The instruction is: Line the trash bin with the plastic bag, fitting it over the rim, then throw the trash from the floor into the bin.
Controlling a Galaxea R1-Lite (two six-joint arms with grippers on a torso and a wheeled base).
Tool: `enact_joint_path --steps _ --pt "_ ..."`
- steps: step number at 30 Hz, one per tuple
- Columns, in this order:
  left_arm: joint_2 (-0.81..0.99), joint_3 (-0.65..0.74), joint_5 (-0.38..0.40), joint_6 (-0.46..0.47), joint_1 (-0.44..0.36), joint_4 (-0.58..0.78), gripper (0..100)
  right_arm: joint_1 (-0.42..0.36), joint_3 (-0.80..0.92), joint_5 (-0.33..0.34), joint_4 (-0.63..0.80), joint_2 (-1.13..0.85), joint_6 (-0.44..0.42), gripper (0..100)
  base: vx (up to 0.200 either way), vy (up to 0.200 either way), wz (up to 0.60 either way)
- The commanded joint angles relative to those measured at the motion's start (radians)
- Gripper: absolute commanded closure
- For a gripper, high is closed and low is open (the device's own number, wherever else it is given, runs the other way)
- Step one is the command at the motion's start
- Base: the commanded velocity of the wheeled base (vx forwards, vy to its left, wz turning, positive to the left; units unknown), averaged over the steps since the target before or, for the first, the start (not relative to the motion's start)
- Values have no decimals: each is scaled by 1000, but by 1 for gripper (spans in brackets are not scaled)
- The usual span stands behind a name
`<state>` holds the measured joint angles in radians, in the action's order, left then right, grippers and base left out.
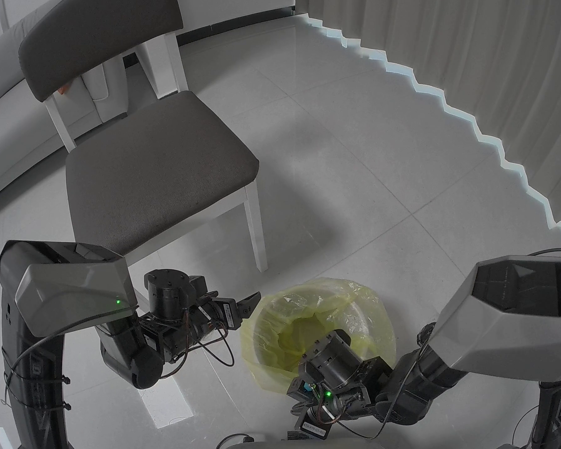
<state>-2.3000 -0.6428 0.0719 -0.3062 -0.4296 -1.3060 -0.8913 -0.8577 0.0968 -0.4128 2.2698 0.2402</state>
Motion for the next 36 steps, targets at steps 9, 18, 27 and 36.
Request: enact_joint_path --steps 9,18,27,36 --pt "-6 8 2 -1 0 -7 0 57 -23 0 0 -50 19 0 0 0 0" --pt "-1 18 -1 2 -1 -9 0 97 -98 -8 3 51 21 0 0 0 0" --pt "-4 18 -4 2 0 -9 0 106 -142 -8 5 108 24 0 0 0 0" --pt "-7 20 -4 2 0 -9 0 107 -139 -6 5 105 22 100 0 0 0"
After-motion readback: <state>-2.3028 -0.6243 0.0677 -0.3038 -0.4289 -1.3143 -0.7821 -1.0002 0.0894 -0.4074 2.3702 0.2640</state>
